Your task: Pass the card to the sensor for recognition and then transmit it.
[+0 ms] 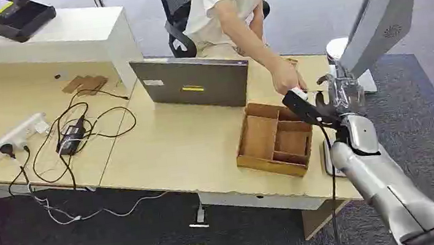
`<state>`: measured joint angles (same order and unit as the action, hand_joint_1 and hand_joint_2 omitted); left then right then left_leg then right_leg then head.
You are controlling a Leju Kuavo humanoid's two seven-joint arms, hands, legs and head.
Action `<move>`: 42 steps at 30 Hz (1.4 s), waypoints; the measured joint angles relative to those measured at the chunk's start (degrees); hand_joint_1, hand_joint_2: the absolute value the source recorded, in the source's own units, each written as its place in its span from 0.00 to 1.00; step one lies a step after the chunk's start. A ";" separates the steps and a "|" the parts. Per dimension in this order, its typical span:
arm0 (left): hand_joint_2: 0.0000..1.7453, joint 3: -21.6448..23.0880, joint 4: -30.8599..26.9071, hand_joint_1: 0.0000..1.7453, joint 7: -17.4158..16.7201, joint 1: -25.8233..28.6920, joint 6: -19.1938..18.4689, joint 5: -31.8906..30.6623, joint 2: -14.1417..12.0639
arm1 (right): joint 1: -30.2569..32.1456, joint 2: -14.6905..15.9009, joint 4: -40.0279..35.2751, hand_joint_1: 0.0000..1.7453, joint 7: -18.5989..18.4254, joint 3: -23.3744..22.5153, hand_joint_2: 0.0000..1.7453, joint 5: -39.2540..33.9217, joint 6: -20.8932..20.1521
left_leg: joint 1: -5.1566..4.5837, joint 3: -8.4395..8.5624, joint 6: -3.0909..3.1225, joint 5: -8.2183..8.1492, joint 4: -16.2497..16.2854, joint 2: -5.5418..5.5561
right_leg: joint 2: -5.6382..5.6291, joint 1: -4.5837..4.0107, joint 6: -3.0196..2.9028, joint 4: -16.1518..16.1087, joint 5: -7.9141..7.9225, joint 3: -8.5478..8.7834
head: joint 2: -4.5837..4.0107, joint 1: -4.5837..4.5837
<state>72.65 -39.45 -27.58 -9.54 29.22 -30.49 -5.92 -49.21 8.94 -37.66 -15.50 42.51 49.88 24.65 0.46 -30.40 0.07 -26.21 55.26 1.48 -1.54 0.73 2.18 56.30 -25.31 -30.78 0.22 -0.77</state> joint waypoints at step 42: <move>0.00 -1.18 0.28 0.00 3.26 4.14 9.09 11.87 -0.55 | 13.09 12.96 -16.29 1.00 -3.78 -5.84 1.00 -6.17 3.98 | 0.00 0.02 0.01 -0.02 0.01 -0.02 | -0.01 0.00 0.00 -0.07 0.00 0.01 | 0.00 0.00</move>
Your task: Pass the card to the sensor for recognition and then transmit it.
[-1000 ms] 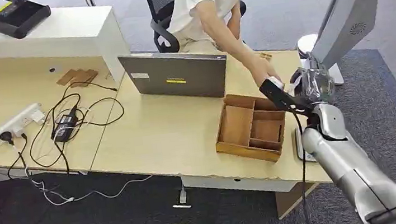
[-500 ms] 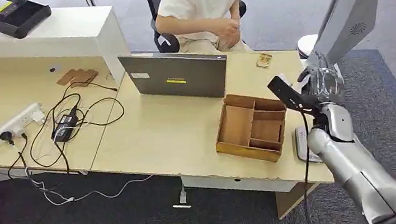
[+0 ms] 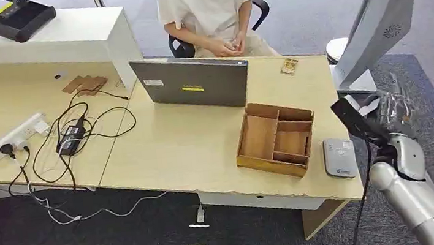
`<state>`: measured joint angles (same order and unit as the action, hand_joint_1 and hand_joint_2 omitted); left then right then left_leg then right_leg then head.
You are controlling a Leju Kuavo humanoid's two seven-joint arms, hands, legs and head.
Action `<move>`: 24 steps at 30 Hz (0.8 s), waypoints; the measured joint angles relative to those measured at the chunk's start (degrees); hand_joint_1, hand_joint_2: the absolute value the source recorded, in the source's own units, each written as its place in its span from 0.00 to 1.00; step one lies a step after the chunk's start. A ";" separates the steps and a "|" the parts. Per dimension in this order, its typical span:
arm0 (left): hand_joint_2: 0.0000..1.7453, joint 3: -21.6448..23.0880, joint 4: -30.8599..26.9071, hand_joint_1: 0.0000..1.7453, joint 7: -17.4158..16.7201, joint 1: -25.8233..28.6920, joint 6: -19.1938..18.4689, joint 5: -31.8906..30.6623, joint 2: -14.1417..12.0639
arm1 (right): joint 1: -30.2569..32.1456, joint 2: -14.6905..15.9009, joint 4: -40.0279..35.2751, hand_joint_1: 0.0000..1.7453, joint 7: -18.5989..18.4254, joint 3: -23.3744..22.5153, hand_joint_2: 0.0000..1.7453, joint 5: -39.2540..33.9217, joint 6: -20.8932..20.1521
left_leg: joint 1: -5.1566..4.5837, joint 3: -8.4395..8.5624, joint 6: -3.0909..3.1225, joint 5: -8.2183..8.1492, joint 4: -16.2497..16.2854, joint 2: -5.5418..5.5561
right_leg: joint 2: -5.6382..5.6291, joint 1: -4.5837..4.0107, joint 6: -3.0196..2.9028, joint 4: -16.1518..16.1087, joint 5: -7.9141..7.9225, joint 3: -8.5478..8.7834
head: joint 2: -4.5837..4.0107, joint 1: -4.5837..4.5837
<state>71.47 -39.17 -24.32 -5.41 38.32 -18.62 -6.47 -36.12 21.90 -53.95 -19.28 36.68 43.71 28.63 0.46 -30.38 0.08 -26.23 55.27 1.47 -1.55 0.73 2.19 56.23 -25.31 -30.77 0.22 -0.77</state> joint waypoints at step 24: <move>0.00 0.48 1.75 0.00 0.68 -0.63 0.79 2.05 0.02 | 7.61 -0.20 -1.20 1.00 1.68 -0.35 1.00 0.35 -1.16 | 0.00 -0.01 0.00 0.01 -0.01 -0.01 | 0.00 0.00 0.00 0.03 0.00 0.02 | 0.00 0.00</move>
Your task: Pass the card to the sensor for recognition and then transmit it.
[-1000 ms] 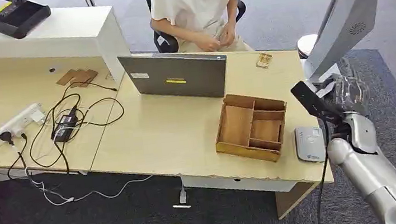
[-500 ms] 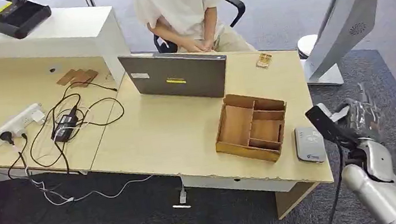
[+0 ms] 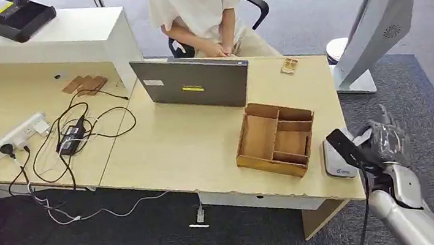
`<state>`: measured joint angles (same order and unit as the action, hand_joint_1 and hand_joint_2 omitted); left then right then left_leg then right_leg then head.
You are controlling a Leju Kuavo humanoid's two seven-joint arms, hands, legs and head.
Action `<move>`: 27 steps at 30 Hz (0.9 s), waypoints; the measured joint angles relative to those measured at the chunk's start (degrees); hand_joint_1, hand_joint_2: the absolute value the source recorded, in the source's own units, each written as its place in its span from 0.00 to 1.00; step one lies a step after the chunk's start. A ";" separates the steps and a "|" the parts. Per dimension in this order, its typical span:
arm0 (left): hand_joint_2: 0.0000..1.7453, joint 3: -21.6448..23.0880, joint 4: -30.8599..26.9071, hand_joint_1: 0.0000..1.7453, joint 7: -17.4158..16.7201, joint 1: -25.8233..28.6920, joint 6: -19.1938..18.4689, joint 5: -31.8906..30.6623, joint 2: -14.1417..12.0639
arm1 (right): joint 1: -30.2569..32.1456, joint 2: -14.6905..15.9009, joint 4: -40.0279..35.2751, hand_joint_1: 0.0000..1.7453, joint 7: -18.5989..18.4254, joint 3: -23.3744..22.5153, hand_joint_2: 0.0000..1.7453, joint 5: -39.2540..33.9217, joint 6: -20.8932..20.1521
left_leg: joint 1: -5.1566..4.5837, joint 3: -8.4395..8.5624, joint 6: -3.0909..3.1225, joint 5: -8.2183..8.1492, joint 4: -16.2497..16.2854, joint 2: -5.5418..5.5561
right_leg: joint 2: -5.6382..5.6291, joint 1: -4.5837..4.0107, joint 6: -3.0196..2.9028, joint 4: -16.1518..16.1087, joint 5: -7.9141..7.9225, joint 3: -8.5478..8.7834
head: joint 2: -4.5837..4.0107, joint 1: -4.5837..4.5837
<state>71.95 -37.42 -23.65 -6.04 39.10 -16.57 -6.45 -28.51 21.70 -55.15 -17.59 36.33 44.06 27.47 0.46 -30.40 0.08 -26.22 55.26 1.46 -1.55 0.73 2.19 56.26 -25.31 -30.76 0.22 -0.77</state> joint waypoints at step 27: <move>0.00 0.92 1.05 0.00 -0.48 -2.94 -1.59 1.57 0.59 | 0.01 -4.04 8.28 1.00 2.89 1.44 1.00 -2.07 -1.25 | 0.00 0.01 -0.01 0.01 0.00 0.02 | 0.00 0.00 0.00 0.01 0.00 0.01 | 0.00 0.00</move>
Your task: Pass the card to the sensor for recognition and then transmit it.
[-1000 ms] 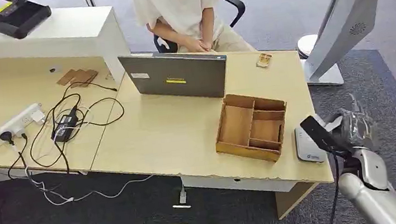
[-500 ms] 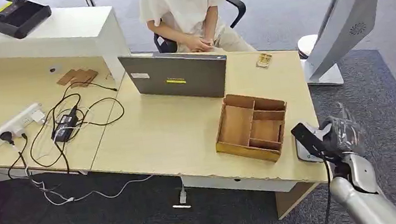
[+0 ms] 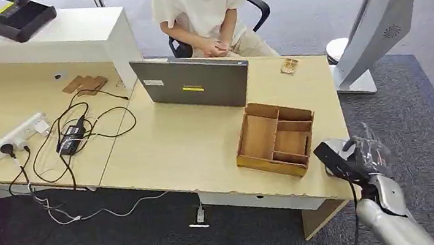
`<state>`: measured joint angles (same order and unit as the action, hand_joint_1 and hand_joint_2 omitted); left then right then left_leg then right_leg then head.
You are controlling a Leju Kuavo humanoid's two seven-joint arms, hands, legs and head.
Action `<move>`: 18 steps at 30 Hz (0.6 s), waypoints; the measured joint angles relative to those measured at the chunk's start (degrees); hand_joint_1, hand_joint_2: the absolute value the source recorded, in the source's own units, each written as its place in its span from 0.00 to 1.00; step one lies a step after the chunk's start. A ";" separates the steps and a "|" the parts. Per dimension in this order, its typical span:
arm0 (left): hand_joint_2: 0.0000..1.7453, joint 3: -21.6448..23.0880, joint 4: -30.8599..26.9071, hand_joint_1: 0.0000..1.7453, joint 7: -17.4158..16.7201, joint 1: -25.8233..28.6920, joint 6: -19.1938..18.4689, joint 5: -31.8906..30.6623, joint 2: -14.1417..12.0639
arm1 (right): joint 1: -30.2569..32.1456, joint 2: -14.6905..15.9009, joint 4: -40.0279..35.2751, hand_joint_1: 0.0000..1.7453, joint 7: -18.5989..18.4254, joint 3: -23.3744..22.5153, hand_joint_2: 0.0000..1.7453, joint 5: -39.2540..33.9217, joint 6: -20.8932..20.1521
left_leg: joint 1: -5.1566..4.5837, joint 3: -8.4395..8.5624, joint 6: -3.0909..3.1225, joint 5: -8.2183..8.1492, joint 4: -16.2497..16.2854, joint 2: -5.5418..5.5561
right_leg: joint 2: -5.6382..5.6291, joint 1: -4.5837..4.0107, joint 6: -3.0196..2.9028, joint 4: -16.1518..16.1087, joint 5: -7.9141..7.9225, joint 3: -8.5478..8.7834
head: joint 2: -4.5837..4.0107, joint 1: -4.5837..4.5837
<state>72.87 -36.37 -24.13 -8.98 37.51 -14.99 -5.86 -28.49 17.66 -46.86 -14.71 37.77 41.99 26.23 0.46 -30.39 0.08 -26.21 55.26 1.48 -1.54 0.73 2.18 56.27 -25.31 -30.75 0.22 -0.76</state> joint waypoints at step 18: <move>0.00 -0.02 2.21 0.00 -0.26 -1.44 -1.62 -3.15 1.53 | -0.01 -0.72 3.72 1.00 0.39 0.33 1.00 -1.53 1.33 | 0.00 0.13 0.00 0.00 0.01 -0.05 | -0.02 0.00 0.00 -0.03 0.01 0.09 | 0.00 -0.02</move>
<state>72.85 -34.16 -24.39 -10.42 35.89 -18.14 -4.33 -28.50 16.94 -43.15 -14.32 38.10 40.46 27.56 0.46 -30.26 0.08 -26.21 55.27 1.42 -1.56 0.73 2.19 56.24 -25.31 -30.66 0.22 -0.79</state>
